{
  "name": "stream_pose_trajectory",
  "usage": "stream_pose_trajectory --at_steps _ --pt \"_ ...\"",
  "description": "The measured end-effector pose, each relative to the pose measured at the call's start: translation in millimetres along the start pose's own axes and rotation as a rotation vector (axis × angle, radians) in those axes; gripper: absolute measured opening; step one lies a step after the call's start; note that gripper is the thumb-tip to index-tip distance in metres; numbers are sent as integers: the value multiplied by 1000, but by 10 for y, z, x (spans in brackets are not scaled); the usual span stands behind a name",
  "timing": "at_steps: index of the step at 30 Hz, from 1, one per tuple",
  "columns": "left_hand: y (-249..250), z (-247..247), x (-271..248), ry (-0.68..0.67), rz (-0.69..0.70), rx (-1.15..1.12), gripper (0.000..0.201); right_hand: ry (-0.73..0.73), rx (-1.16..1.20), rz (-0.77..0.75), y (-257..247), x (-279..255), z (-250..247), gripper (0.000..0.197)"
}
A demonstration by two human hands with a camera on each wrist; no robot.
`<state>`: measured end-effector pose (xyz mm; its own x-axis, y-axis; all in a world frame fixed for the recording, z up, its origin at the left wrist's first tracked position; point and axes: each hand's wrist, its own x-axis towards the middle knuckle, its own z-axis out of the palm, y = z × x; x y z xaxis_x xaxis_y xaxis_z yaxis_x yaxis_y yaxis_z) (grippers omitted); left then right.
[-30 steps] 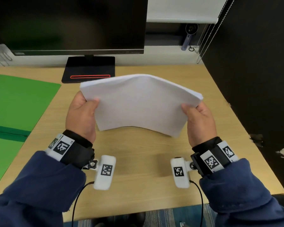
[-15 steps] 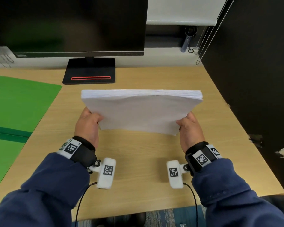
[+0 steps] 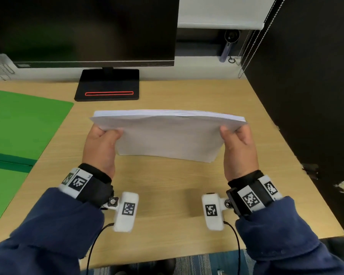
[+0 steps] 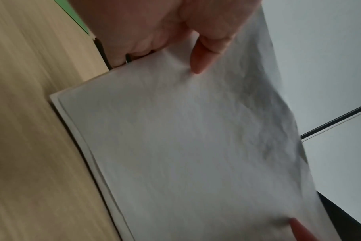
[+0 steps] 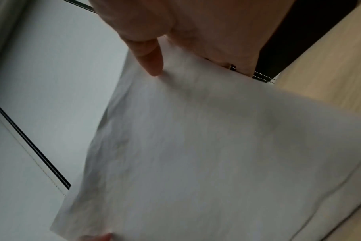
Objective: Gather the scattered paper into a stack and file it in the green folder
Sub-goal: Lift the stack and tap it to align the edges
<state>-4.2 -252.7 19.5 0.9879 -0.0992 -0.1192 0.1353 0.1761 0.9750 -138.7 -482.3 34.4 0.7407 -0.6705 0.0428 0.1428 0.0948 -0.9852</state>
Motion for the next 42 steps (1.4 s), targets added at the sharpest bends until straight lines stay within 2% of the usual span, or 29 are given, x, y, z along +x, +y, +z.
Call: stream_pose_trajectory --at_steps 5,9,12,14,16,18,21,28,31,34,35,37,38,42 --pt "106 45 -51 -76 83 -36 32 17 -3 -81 -78 -7 43 18" --pt "204 37 -65 -114 149 -103 24 53 40 -117 -108 -17 90 21" --pt "241 64 -67 -109 181 -82 14 95 79 -109 -131 -24 138 17" --pt "239 94 -71 -92 200 -42 17 129 83 -76 -147 -8 153 24" --pt "227 97 -71 -91 216 0 22 152 -14 -93 -175 3 133 30" --pt "228 77 -51 -90 232 32 25 140 -205 -197 -222 12 97 32" --pt "224 39 -9 -96 230 62 25 67 -456 -347 -228 -28 57 56" --pt "185 31 6 -121 179 64 27 13 -623 -374 -109 -47 20 40" --pt "154 29 -18 -125 149 61 33 4 -567 -304 -99 -38 13 48" --pt "185 -2 -5 -114 167 58 38 56 -336 -147 -119 25 -16 54" --pt "207 -11 5 -113 182 47 38 65 -233 -96 -133 53 -20 45" --pt "241 -17 26 -114 205 27 33 55 -53 -41 -163 104 -25 17" --pt "251 -13 28 -118 208 19 29 50 -16 -47 -172 118 -25 11" --pt "231 -17 38 -125 208 -11 18 39 23 -79 -169 118 0 17"
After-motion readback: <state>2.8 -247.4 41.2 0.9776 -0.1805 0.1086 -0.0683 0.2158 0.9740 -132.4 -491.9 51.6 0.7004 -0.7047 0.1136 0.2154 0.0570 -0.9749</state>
